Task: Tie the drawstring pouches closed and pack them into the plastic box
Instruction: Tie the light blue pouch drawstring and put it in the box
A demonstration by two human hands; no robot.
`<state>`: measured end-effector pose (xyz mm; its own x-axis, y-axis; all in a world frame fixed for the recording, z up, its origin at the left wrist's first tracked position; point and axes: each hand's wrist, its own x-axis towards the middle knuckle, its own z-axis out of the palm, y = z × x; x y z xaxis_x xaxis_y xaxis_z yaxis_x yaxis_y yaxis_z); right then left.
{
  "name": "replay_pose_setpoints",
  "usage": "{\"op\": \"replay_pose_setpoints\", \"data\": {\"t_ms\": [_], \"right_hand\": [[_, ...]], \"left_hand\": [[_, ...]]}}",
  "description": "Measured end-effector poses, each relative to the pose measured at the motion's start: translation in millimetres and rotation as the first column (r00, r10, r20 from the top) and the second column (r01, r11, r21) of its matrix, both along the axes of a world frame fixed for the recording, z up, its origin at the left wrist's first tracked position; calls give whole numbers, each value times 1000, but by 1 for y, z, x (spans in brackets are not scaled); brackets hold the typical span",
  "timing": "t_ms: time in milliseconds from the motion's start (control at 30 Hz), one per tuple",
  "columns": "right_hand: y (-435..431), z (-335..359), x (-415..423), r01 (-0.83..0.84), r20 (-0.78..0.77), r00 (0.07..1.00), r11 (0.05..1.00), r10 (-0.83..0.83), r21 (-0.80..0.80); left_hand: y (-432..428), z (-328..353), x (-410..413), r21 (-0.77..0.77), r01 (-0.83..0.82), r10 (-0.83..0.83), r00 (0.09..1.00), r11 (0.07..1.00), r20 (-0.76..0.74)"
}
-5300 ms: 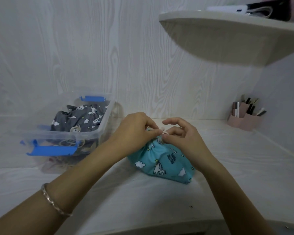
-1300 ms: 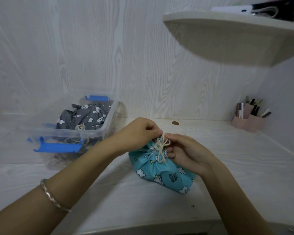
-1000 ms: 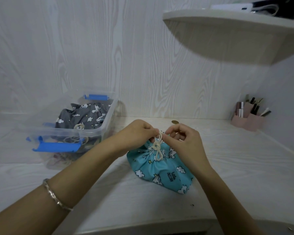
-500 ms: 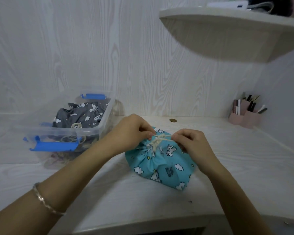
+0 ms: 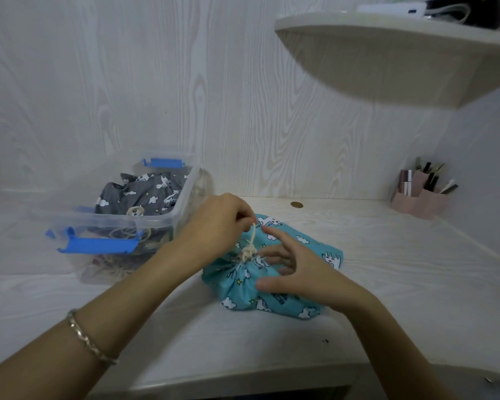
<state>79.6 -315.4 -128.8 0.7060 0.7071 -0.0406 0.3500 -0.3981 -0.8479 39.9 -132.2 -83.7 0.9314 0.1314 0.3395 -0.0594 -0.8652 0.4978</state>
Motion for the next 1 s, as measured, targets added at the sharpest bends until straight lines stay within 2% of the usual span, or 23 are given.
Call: {"op": "replay_pose_setpoints", "data": {"t_ms": [100,167,300,333,367,400,433,467,500,567,700,800,900,933,1000], "right_hand": [[17,2,-4,-45,72,996,999,44,9],[21,2,0,-13,110,994,998,5,67],[20,11,8,139,7,989,947,-148,290],[19,15,9,175,-31,984,922,-175,345],[18,19,10,211,-67,977,897,-201,389],[17,22,12,232,-87,973,876,-216,424],[16,25,12,239,-95,971,860,-220,450],[16,27,12,232,-85,972,849,-218,474],[16,29,11,219,-66,974,845,-214,488],[17,32,7,195,-23,977,848,-212,493],[17,41,2,146,99,968,842,-229,520],[16,49,2,93,204,953,854,-226,511],[16,56,-5,54,217,956,845,-198,531],[16,56,-6,73,218,947,817,-238,572],[13,55,-8,138,232,888,711,-397,690]], "left_hand": [[0,3,-5,-32,19,-19,1000,999,3],[1,4,-9,-13,5,-4,1000,1000,31],[-2,15,-26,-9,-78,78,983,997,164],[-2,18,-29,-63,-86,94,988,994,122],[-3,22,-32,-180,-83,83,997,980,-5],[-5,24,-33,-346,-78,10,981,935,-194],[-6,27,-35,-506,-102,-110,921,856,-372],[-7,29,-36,-632,-138,-251,838,763,-485],[-8,31,-36,-719,-166,-365,772,675,-521],[-11,33,-32,-816,-172,-470,745,552,-475],[-17,41,-18,-905,-148,-476,810,399,-342],[-17,44,-7,-913,-153,-461,824,378,-329],[-15,46,3,-934,-121,-379,890,337,-252],[-13,49,7,-954,-97,-346,918,283,-196],[-7,57,14,-993,-31,-290,955,116,-64]]}}
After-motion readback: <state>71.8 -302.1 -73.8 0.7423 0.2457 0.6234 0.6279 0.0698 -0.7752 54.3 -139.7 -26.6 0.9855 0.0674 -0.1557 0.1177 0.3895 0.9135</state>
